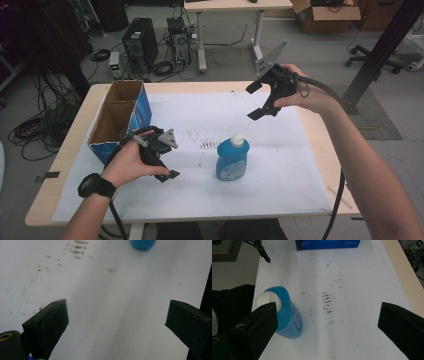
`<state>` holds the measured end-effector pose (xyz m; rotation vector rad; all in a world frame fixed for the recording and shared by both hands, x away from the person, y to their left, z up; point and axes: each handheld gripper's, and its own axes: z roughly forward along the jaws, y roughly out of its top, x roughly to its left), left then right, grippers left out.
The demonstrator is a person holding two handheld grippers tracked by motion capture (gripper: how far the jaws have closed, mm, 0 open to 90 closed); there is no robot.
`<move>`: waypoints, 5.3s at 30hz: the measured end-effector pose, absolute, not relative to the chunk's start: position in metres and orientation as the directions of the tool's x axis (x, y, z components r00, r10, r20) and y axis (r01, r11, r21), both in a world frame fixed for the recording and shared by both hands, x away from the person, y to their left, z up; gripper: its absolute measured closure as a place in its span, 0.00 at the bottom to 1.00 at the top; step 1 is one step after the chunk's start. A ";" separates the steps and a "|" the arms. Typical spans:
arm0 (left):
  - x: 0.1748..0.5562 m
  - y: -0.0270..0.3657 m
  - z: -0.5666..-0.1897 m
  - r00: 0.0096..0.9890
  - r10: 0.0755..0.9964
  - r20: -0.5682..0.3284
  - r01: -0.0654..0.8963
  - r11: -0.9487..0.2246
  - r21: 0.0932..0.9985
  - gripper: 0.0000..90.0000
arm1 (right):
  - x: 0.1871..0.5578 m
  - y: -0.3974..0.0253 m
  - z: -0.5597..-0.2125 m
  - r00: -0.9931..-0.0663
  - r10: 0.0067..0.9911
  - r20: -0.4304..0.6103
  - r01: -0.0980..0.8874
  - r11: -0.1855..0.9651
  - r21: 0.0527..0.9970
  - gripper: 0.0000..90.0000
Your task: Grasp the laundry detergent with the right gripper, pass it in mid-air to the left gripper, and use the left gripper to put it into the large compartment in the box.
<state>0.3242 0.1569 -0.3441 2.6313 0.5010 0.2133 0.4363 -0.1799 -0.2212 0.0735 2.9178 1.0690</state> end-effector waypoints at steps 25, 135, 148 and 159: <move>0.321 0.150 -0.338 0.923 0.378 0.070 0.303 -0.829 0.471 0.05 | 0.408 -0.223 -0.275 -0.998 0.036 0.047 0.059 0.669 0.741 0.03; 0.317 0.146 -0.334 0.936 0.350 0.047 0.278 -0.813 0.511 0.05 | 0.390 -0.170 -0.381 -0.980 -0.125 0.156 0.067 0.534 0.843 0.41; 0.319 0.143 -0.331 0.937 0.346 0.054 0.271 -0.815 0.513 0.06 | 0.387 -0.172 -0.379 -0.990 -0.103 0.099 0.034 0.503 0.864 0.46; 0.319 0.145 -0.322 0.935 0.349 0.057 0.269 -0.806 0.528 0.06 | 0.390 -0.171 -0.377 -0.992 -0.075 0.103 0.051 0.505 0.861 0.47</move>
